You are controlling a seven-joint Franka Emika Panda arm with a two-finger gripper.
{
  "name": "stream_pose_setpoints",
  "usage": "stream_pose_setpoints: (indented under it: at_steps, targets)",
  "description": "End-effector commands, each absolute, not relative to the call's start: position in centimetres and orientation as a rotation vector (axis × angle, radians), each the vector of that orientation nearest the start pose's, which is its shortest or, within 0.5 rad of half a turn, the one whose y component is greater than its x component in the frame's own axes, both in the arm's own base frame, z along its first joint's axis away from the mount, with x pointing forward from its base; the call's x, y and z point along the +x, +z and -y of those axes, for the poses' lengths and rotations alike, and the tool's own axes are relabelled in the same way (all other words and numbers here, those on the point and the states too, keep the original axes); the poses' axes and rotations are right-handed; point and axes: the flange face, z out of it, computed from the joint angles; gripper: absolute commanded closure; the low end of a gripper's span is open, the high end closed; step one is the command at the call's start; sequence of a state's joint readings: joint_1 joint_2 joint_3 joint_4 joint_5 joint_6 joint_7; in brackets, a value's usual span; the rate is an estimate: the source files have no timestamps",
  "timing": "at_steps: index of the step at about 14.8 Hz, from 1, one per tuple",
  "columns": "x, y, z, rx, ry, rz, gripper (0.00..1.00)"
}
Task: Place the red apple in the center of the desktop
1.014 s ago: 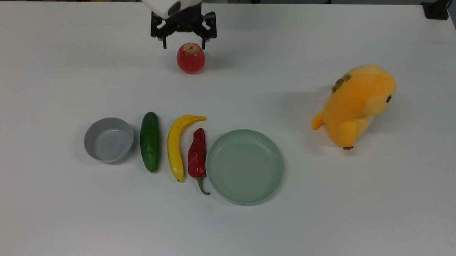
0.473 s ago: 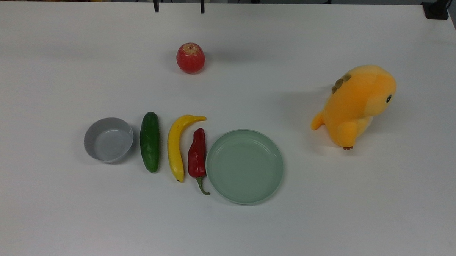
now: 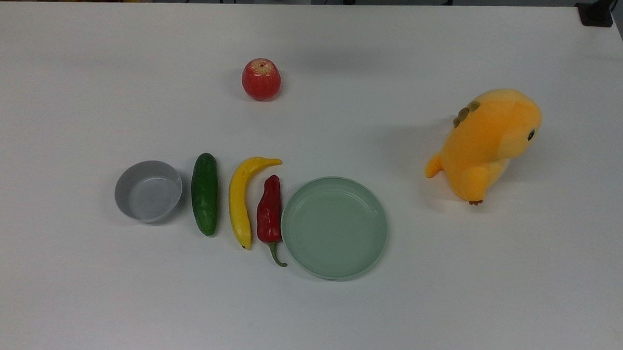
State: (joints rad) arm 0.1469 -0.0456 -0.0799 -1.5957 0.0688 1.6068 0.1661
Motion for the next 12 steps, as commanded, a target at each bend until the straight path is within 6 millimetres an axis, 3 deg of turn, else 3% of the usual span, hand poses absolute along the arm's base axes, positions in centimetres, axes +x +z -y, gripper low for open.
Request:
stream_pose_setpoints:
  at_steps: [1,5,12]
  targets:
    - [54.62,63.83,-4.91,-3.058,-0.078,-0.103,0.0]
    - [54.86,63.69,-4.64,-3.064,-0.099,0.089,0.0]
    - [55.29,63.76,-4.61,-3.064,-0.149,0.098,0.0]
